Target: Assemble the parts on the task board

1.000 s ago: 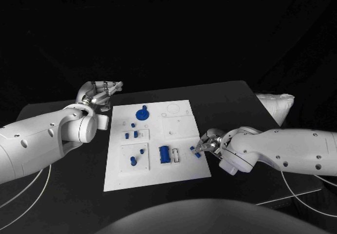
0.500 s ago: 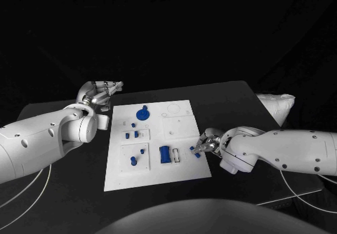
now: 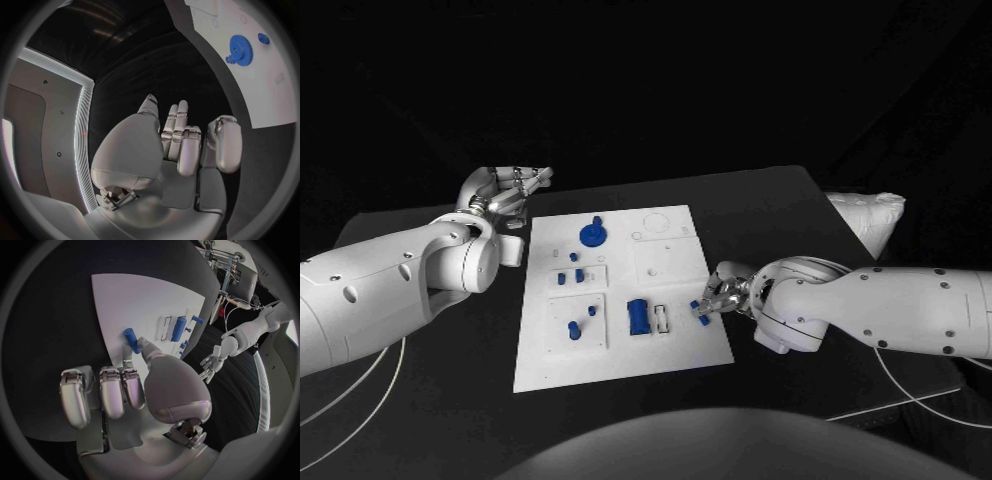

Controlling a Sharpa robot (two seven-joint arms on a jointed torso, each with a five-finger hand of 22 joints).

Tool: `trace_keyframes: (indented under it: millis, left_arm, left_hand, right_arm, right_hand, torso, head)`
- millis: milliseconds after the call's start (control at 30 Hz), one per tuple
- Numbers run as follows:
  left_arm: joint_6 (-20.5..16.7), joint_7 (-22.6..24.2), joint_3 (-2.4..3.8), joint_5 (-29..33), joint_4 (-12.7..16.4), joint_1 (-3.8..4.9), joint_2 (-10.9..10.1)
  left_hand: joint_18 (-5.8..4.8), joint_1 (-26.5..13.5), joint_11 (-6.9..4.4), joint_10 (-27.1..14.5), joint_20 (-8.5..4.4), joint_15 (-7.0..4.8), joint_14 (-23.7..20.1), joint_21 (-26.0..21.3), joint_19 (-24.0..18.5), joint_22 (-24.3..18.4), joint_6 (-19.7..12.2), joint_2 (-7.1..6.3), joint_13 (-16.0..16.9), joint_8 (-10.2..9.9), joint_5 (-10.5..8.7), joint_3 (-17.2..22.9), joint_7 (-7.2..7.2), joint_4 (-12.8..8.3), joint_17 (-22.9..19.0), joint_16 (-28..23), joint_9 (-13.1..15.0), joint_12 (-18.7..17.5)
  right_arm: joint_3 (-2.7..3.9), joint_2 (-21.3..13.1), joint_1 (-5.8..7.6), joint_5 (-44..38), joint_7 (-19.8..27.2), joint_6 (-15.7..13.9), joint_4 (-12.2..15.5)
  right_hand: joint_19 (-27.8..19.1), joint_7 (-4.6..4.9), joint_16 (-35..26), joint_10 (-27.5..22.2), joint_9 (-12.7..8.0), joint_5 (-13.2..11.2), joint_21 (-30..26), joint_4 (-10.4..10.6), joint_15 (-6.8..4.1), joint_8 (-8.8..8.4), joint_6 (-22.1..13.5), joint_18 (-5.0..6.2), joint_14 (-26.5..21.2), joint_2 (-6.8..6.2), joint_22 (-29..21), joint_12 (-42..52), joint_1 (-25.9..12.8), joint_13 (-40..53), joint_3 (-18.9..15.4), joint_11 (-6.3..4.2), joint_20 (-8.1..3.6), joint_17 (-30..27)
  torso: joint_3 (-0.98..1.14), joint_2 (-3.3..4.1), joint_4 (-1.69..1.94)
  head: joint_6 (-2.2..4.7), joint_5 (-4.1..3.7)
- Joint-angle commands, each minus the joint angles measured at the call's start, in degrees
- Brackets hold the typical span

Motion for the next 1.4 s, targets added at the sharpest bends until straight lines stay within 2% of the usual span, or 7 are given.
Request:
trace_keyframes:
  millis: [33,400,633,900,1067,1167,1400]
  left_arm:
    - [0.8,0.3,0.04,-0.2,0.1,0.04,0.1]
    - [0.9,0.3,0.04,-0.2,0.1,0.04,0.2]
    - [0.9,0.2,0.04,-0.2,0.1,0.04,0.2]
    - [1.0,0.2,0.04,-0.2,0.1,0.04,0.2]
    - [1.0,0.2,0.04,-0.2,0.2,0.04,0.2]
    - [0.9,0.2,0.04,-0.2,0.2,0.04,0.1]
    - [0.9,0.2,0.04,-0.2,0.3,0.04,0.0]
  left_hand:
    - [-0.18,0.1,0.14,-0.4,0.20,0.23,5.6,-0.3,0.0,12.4,-0.4,0.62,0.1,0.0,0.35,-0.4,-0.17,0.1,14.4,0.0,0.1,0.1]
    - [-0.18,0.1,0.14,-0.4,0.20,0.23,5.6,-0.3,0.0,12.4,-0.4,0.62,0.1,0.0,0.35,-0.4,-0.17,0.1,14.4,0.0,0.1,0.1]
    - [-0.18,0.1,0.14,-0.4,0.20,0.23,5.6,-0.3,0.0,12.4,-0.4,0.62,0.1,0.0,0.35,-0.4,-0.17,0.1,14.4,0.0,0.1,0.1]
    - [-0.18,0.1,0.14,-0.4,0.20,0.23,5.6,-0.3,0.0,12.4,-0.4,0.62,0.1,0.0,0.35,-0.4,-0.17,0.1,14.4,0.0,0.1,0.1]
    - [-0.18,0.1,0.14,-0.4,0.20,0.23,5.6,-0.3,0.0,12.4,-0.4,0.62,0.1,0.0,0.35,-0.4,-0.17,0.1,14.4,0.0,0.1,0.1]
    - [-0.18,0.1,0.14,-0.4,0.20,0.23,5.6,-0.3,0.0,12.4,-0.4,0.62,0.1,0.0,0.35,-0.4,-0.17,0.1,14.4,0.0,0.1,0.1]
    - [-0.18,0.1,0.14,-0.4,0.20,0.23,5.6,-0.3,0.0,12.4,-0.4,0.62,0.1,0.0,0.35,-0.4,-0.17,0.1,14.4,0.0,0.1,0.1]
  right_arm:
    - [-0.62,0.0,-0.71,-1.7,-4.5,6.1,-0.5]
    - [-0.62,0.3,-0.71,-4.9,-5.5,8.3,-0.9]
    - [-0.62,0.5,-0.71,-5.9,-5.9,9.1,-1.2]
    - [-0.62,0.5,-0.71,-6.6,-6.1,9.6,-1.2]
    - [-0.62,0.5,-0.71,-6.6,-5.6,8.9,-1.0]
    - [-0.62,0.5,-0.71,-6.1,-4.9,7.9,-0.7]
    - [-0.62,0.0,-0.71,-3.8,-3.1,4.5,0.0]
  right_hand:
    - [5.9,-0.04,0.4,6.0,-14.8,0.8,0.3,0.7,0.46,-9.03,0.9,-0.81,6.0,-0.55,15.1,0.2,-1.3,15.1,-0.4,0.17,0.48,15.1]
    - [5.9,-0.31,0.4,6.0,-15.8,2.2,0.3,0.9,0.27,-10.23,2.4,-0.81,6.0,-1.06,15.1,0.2,-2.0,15.1,-0.4,-0.06,0.33,15.1]
    - [5.9,-0.71,0.4,6.0,-16.0,5.0,0.3,0.5,-0.06,-10.73,3.9,-0.81,6.0,-1.82,15.1,0.2,-2.1,15.1,-0.1,-0.43,0.04,15.1]
    - [5.9,-0.85,0.4,6.0,-16.9,10.7,0.3,-1.0,-0.34,-12.50,4.5,-0.81,6.0,-1.05,15.1,0.2,-0.2,15.1,3.0,-0.63,-0.33,15.1]
    - [5.9,-0.61,0.4,6.0,-18.3,14.6,0.3,-1.6,-0.27,-14.48,4.9,-0.81,6.0,-0.57,15.1,0.2,0.4,15.1,5.7,-0.45,-0.30,15.1]
    - [5.9,-0.48,0.4,6.0,-19.6,16.4,0.3,-2.0,-0.16,-15.90,5.9,-0.81,6.0,-0.86,15.1,0.2,0.3,15.1,7.5,-0.33,-0.22,15.1]
    - [5.9,-0.67,0.4,6.0,-21.8,15.3,0.3,-2.6,-0.28,-17.95,8.6,-0.81,6.0,-1.91,15.1,0.2,0.0,15.1,9.8,-0.47,-0.24,15.1]
  torso:
    - [0.00,0.00,0.00]
    - [0.03,-0.01,0.01]
    - [0.01,0.02,-0.01]
    - [0.02,0.03,0.01]
    - [0.02,0.01,0.01]
    - [0.06,0.04,0.01]
    - [0.03,0.05,-0.02]
  head:
    - [0.00,0.11]
    - [0.00,0.11]
    - [0.00,0.16]
    - [0.00,0.14]
    - [0.00,0.22]
    - [0.00,0.30]
    - [0.00,0.48]
